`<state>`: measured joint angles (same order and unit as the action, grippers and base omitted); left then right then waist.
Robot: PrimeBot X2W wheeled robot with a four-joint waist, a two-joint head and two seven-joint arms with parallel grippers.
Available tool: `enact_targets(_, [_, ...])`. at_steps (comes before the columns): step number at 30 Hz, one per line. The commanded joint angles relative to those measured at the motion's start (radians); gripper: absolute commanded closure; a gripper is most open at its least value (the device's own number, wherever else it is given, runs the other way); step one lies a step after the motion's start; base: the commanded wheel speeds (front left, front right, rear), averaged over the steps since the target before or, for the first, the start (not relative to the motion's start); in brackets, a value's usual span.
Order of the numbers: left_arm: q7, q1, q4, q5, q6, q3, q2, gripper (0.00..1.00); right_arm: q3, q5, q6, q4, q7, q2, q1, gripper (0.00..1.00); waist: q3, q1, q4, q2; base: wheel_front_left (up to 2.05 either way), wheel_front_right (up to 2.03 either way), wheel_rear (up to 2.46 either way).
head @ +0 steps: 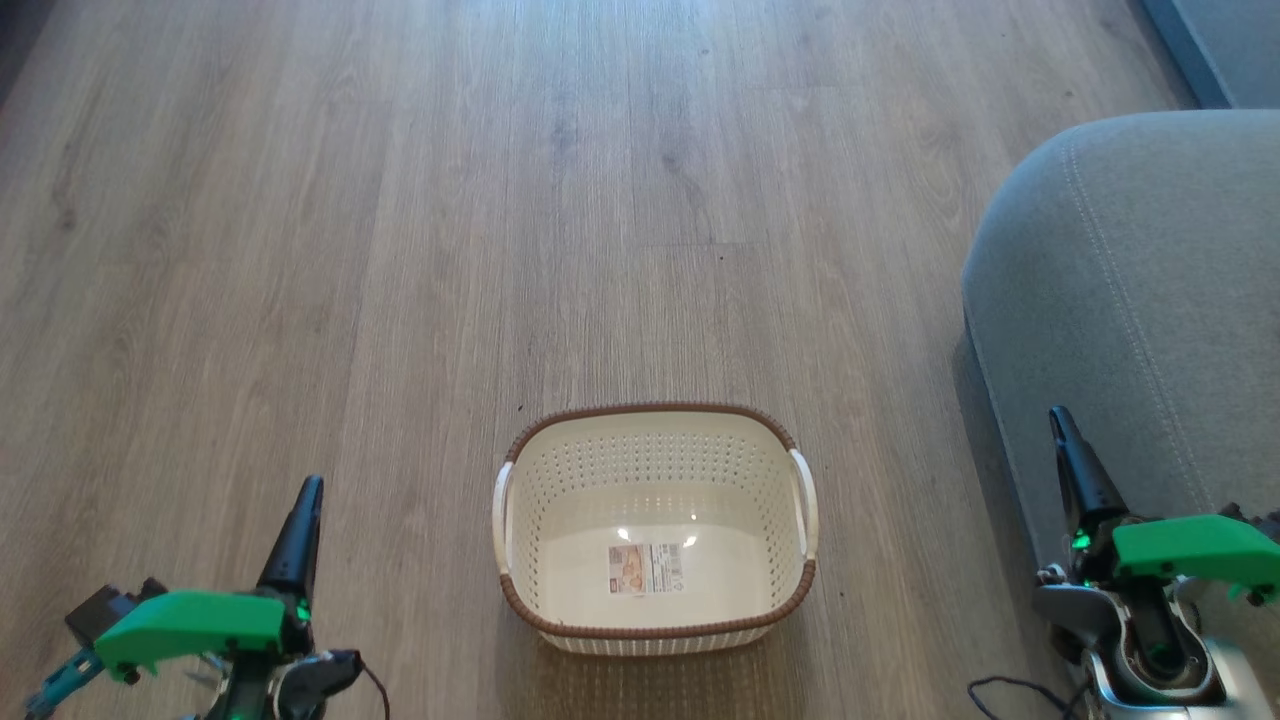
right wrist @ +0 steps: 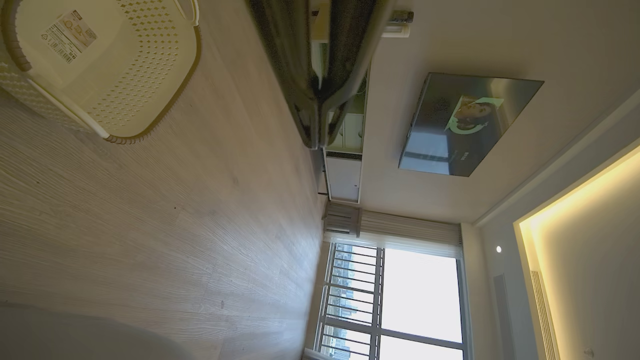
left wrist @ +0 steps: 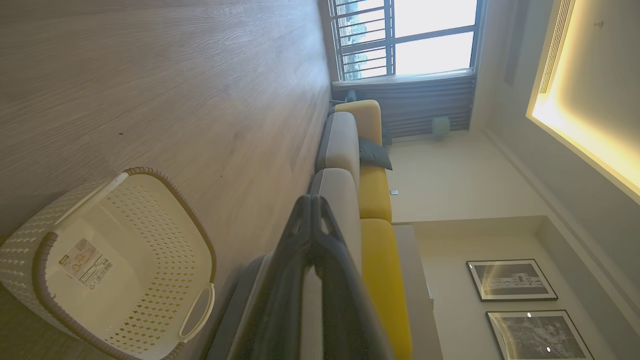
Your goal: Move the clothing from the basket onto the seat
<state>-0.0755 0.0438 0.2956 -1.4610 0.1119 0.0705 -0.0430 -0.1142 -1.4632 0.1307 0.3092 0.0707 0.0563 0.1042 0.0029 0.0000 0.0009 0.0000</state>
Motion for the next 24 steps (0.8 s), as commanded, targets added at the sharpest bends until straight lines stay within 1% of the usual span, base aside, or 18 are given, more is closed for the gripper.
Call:
enact_targets(1, [-0.008, 0.057, -0.039, -0.027, 0.009, 0.037, -0.007, 1.00, 0.013, -0.028, 0.000, -0.044, 0.012, -0.002, 0.009, 1.00, 0.000, 0.0000, 0.000, 0.0000, 0.00, 0.00, 0.00])
enact_targets(11, [-0.037, 0.064, -0.050, -0.142, 0.018, 0.043, -0.007, 1.00, 0.001, -0.140, 0.000, -0.064, 0.042, -0.006, 0.004, 1.00, 0.000, 0.0000, -0.001, 0.0000, 0.00, 0.00, 0.00])
enact_targets(24, [-0.038, 0.064, -0.050, -0.147, 0.019, 0.044, -0.007, 1.00, 0.000, -0.145, 0.000, -0.064, 0.043, -0.006, 0.004, 1.00, 0.000, 0.0000, -0.001, 0.0000, 0.00, 0.00, 0.00])
